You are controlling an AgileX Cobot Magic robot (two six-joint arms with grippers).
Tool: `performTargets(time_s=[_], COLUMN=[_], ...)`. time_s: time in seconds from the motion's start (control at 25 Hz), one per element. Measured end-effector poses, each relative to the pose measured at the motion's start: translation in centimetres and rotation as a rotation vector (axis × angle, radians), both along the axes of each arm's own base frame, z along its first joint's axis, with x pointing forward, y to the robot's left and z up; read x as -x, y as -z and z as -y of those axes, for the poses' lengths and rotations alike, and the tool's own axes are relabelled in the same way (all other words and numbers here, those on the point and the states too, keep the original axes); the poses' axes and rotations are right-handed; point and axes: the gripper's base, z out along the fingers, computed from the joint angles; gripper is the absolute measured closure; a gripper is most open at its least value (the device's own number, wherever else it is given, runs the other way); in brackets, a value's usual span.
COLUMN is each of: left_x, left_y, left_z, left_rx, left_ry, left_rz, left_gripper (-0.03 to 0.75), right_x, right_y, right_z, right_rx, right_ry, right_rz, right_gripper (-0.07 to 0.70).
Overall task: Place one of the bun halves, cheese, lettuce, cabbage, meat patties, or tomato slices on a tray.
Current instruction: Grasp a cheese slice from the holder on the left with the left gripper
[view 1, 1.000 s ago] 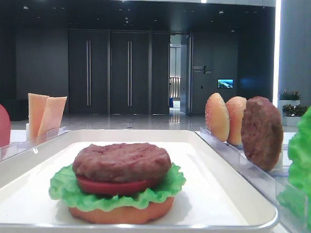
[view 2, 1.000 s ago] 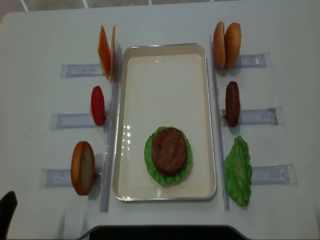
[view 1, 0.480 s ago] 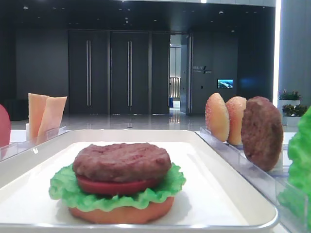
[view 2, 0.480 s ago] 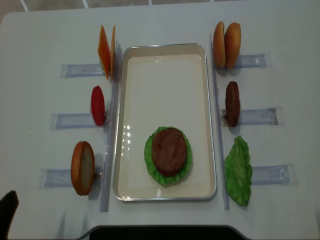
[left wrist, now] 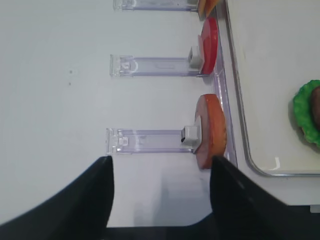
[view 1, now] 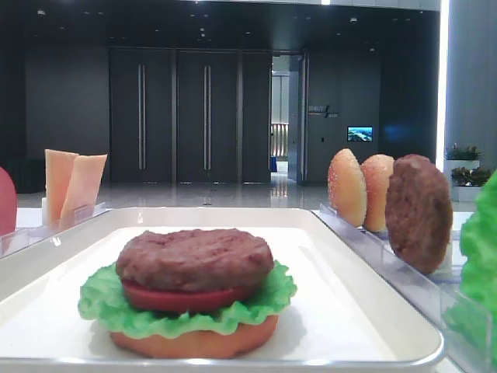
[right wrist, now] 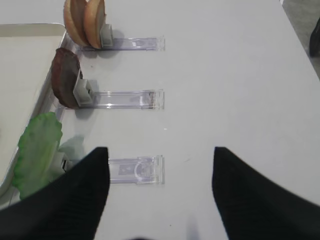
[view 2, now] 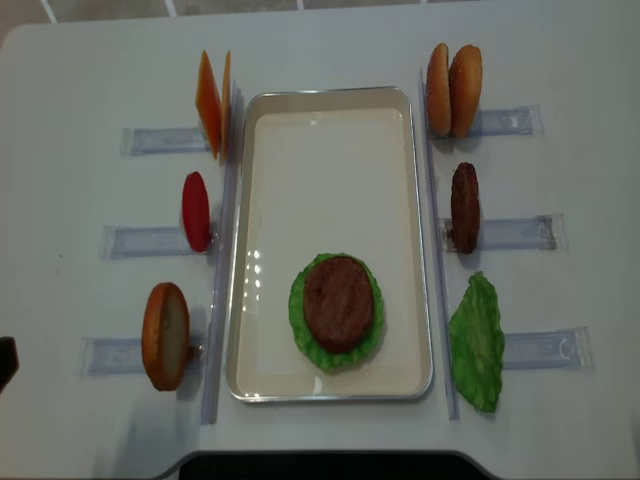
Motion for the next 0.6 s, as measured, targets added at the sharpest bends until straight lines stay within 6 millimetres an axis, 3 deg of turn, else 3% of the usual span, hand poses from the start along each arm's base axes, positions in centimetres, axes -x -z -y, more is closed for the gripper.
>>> performTargets(time_s=[0.24,0.6], left_x=[-4.3,-12.8], left_y=[-2.2,-4.4], left_z=[-0.2,-0.5], left_rx=[0.006,0.012], left_ry=[0.000,0.000], left_rz=[-0.135,-0.270], left_gripper=[0.255,0.255], right_x=[0.0,0.0], right_y=[0.0,0.0], right_z=[0.0,0.0], right_rx=[0.000,0.000], right_ry=[0.000,0.000], right_rz=[0.000,0.000], right_gripper=[0.204,0.204])
